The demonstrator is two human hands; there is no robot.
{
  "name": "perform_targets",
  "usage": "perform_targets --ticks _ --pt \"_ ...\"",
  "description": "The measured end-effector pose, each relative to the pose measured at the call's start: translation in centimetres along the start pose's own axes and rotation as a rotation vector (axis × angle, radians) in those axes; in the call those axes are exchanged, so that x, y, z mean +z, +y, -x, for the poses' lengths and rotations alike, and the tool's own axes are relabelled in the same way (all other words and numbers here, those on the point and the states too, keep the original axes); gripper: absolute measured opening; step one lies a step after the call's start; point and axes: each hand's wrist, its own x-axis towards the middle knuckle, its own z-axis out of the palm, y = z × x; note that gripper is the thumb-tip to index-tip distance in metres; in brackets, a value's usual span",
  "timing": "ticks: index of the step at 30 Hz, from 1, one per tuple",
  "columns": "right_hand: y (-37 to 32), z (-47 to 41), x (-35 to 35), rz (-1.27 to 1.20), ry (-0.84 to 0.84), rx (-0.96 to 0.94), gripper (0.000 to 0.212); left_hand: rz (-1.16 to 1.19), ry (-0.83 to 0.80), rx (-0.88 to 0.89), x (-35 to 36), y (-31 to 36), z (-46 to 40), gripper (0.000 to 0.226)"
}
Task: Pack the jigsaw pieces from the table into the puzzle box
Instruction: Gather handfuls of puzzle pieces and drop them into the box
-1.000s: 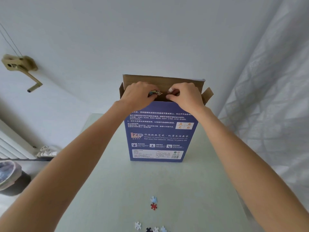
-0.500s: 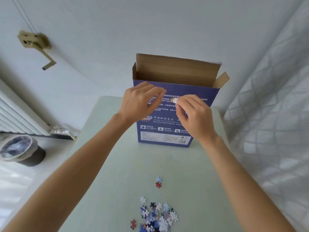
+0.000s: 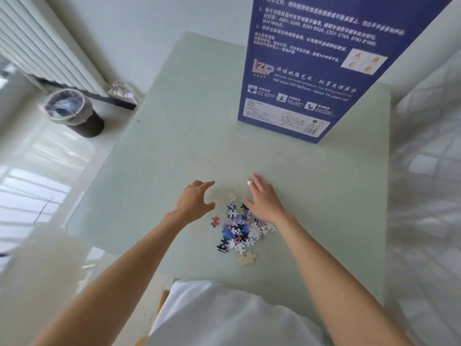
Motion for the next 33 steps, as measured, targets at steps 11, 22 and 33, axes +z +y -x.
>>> perform_targets --ticks 11,22,33 --pt "0.9 8.9 3.0 -0.078 0.13 0.013 0.091 -0.286 -0.186 0.202 4.4 0.4 2.8 0.124" --pt "-2.0 8.5 6.3 -0.19 0.246 0.058 0.097 -0.08 -0.067 0.265 5.5 -0.4 4.0 0.076" --pt "-2.6 7.9 5.4 -0.278 0.299 0.175 0.086 0.248 0.066 0.167 6.1 0.1 3.4 0.054"
